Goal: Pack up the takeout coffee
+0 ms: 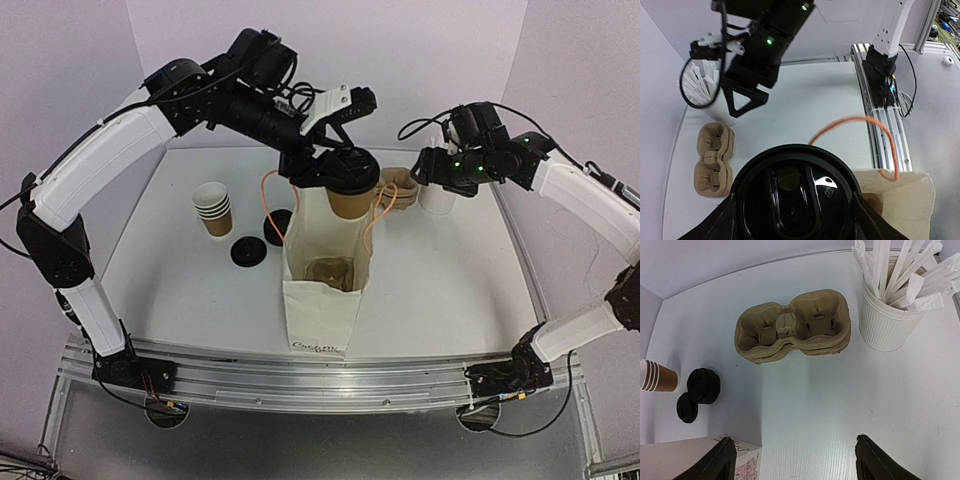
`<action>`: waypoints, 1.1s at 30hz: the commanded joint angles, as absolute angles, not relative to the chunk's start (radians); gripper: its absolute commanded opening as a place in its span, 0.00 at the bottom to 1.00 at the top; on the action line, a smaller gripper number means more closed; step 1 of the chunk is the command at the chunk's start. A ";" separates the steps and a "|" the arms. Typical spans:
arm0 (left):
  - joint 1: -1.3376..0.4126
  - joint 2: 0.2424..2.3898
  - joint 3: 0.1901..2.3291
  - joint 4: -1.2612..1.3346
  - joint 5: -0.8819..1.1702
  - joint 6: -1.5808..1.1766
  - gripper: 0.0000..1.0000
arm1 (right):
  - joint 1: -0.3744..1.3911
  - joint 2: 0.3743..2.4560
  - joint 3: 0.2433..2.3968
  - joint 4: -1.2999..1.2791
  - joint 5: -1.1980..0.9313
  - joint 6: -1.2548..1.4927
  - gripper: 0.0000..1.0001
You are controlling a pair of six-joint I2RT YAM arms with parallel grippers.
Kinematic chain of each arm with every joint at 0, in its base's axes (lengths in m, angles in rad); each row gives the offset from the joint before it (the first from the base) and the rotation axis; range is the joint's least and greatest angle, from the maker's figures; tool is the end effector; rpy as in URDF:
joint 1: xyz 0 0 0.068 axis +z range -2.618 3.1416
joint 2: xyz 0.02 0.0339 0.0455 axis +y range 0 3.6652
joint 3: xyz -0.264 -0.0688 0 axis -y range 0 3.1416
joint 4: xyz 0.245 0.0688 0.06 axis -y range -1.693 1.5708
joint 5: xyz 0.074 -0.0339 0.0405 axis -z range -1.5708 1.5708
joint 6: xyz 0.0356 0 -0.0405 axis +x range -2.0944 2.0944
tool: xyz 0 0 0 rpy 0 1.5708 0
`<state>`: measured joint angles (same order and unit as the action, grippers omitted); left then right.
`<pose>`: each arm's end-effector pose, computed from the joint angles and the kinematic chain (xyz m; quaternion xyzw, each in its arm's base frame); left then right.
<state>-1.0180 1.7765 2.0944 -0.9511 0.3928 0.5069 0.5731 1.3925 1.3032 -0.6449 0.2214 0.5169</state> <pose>0.1848 -0.3255 0.4423 0.6681 0.5718 -0.2804 0.3847 0.2591 0.1579 0.3384 0.0193 0.9091 0.1230 0.3976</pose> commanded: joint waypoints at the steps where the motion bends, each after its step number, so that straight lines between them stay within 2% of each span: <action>1: -1.026 1.702 1.972 -0.850 0.373 0.539 0.45 | 0.563 1.372 1.293 -0.644 0.183 0.501 0.77; 7: -1.023 1.665 1.900 -0.891 0.379 0.620 0.43 | 0.562 1.355 1.289 -0.643 0.218 0.529 0.77; 12: -1.023 1.584 1.662 -0.718 0.393 0.647 0.43 | 0.563 1.356 1.275 -0.642 0.236 0.528 0.77; 15: -1.021 1.590 1.610 -0.640 0.369 0.640 0.42 | 0.563 1.353 1.274 -0.642 0.233 0.535 0.77; 18: -1.020 1.630 1.657 -0.654 0.358 0.620 0.41 | 0.562 1.351 1.269 -0.643 0.234 0.526 0.76; 29: -1.021 1.748 1.830 -0.993 0.307 0.664 0.38 | 0.563 1.277 1.202 -0.634 0.294 0.553 0.76; 33: -1.022 1.791 1.896 -1.032 0.292 0.667 0.38 | 0.563 1.313 1.242 -0.632 0.173 0.522 0.76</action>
<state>-1.0241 1.7518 1.7988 -0.9446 0.3159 0.6529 0.5652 1.3010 1.1998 -0.6441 0.2589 0.5392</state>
